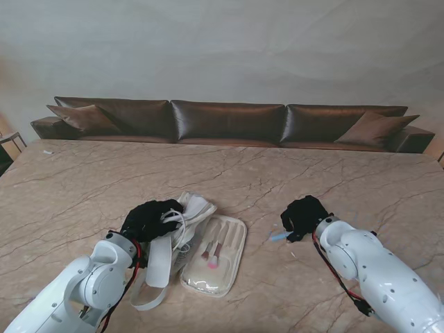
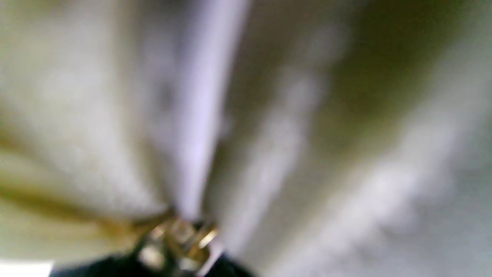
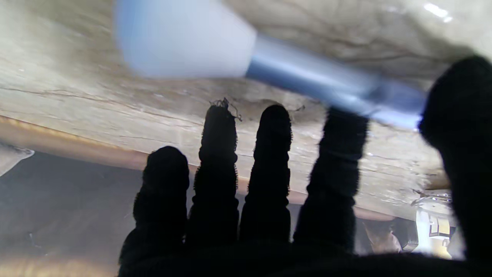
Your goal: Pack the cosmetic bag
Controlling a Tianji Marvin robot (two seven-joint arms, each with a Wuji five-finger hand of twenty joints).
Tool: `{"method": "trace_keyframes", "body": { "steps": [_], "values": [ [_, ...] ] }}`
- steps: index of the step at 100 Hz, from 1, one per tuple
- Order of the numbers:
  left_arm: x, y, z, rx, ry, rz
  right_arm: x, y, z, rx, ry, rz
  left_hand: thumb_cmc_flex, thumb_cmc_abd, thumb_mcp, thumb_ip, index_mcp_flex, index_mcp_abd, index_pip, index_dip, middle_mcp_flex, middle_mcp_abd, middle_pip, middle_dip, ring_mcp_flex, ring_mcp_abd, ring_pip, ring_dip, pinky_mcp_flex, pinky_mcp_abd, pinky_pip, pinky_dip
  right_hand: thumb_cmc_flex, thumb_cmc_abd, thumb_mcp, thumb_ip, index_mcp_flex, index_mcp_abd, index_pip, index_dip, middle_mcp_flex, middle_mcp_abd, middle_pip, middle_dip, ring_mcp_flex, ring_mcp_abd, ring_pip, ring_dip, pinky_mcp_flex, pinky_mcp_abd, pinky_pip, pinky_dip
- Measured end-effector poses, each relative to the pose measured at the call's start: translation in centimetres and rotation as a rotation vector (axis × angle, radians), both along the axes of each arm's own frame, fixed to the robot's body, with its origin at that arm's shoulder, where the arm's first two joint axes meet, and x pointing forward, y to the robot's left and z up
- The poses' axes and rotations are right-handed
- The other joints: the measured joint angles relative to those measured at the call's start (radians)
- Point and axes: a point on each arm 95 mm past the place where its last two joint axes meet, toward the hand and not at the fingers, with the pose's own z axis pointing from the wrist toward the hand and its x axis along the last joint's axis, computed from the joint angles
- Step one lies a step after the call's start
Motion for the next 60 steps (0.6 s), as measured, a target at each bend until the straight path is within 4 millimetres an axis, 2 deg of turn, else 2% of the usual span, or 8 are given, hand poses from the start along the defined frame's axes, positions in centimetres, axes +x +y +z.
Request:
{"method": "trace_keyframes", "body": {
  "steps": [12,18,27,31,35,42,50,60],
  "values": [
    [0.0,0.0,0.0,0.000,0.000,0.001,0.2,0.4,-0.3,0.014,0.011,0.005,0.000,0.000,0.000,0.000,0.000,0.000,0.000,0.000,0.000,0.000,0.000,0.000,0.000,0.000,0.000,0.000,0.000,0.000,0.000,0.000,-0.017,0.041,-0.030,-0.043,0.151,-0.018,0.072,-0.223,0.154,0.009,0.025,0.021,0.111,0.000,0.074,0.028,0.079,0.010,0.084,0.013],
    [0.0,0.0,0.0,-0.001,0.000,0.001,0.3,0.6,-0.3,0.036,0.022,-0.002,0.000,0.000,0.000,0.000,0.000,0.000,0.000,0.000,0.000,0.000,0.000,0.000,0.000,0.000,0.000,0.000,0.000,0.000,0.000,0.000,-0.017,0.127,-0.059,-0.006,0.203,0.028,0.074,-0.266,0.190,0.025,0.024,0.017,0.155,0.000,0.112,0.039,0.099,0.013,0.128,0.013],
    [0.0,0.0,0.0,-0.002,0.000,0.002,0.4,1.0,-0.5,0.069,0.038,-0.023,0.000,0.000,0.000,0.000,0.000,0.000,0.000,0.000,0.000,0.000,0.000,0.000,0.000,0.000,0.000,0.000,0.000,0.000,0.000,0.000,-0.017,0.256,-0.076,0.108,0.282,0.090,0.077,-0.266,0.253,0.056,0.024,0.007,0.218,0.017,0.163,0.049,0.154,0.029,0.193,0.013],
    [0.0,0.0,0.0,-0.003,0.000,0.002,0.4,1.2,-0.6,0.067,0.035,-0.034,0.000,0.000,0.000,0.000,0.000,0.000,0.000,0.000,0.000,0.000,0.000,0.000,0.000,0.000,0.000,0.000,0.000,0.000,0.000,0.000,-0.017,0.317,-0.081,0.176,0.304,0.123,0.077,-0.192,0.278,0.057,0.024,0.000,0.239,0.025,0.185,0.049,0.177,0.032,0.220,0.008],
    [0.0,0.0,0.0,-0.003,0.001,0.002,0.5,1.4,-0.6,0.060,0.026,-0.049,0.000,0.000,0.000,0.000,0.000,0.000,0.000,0.000,0.000,0.000,0.000,0.000,0.000,0.000,0.000,0.000,0.000,0.000,0.000,0.000,-0.019,0.378,-0.082,0.215,0.322,0.154,0.078,-0.130,0.312,0.051,0.018,-0.025,0.271,0.025,0.203,0.049,0.203,0.035,0.244,0.006],
    [0.0,0.1,0.0,-0.004,0.000,0.003,0.7,1.6,-0.6,0.058,0.015,-0.085,0.000,0.000,0.000,0.000,0.000,0.000,0.000,0.000,0.000,0.000,0.000,0.000,-0.001,0.000,0.000,0.000,-0.001,0.000,0.000,0.000,-0.013,0.444,-0.090,0.253,0.335,0.183,0.093,-0.093,0.355,0.037,0.005,-0.067,0.296,0.028,0.217,0.049,0.227,0.037,0.267,-0.003],
    [0.0,0.2,0.0,-0.005,0.000,0.005,0.8,1.8,-0.7,0.088,0.035,-0.109,0.000,0.000,0.000,0.000,0.000,0.000,0.000,0.000,0.000,0.000,0.000,0.000,-0.001,0.000,0.000,0.000,-0.006,0.001,0.000,0.000,-0.038,0.467,-0.135,0.256,0.336,0.191,0.078,-0.100,0.357,0.080,0.011,-0.066,0.295,0.051,0.224,0.049,0.228,0.038,0.279,-0.014],
    [0.0,0.3,0.0,-0.005,0.000,0.008,0.7,1.7,-0.4,0.100,0.039,-0.103,0.000,0.000,0.000,0.000,0.000,0.000,0.000,0.000,0.000,0.000,0.000,0.000,-0.002,0.000,0.000,0.000,-0.006,0.001,0.000,0.000,-0.065,0.485,-0.229,0.256,0.330,0.187,-0.022,-0.140,0.355,0.082,-0.033,-0.101,0.261,0.051,0.181,0.039,0.194,0.033,0.279,-0.017]
  ]
}}
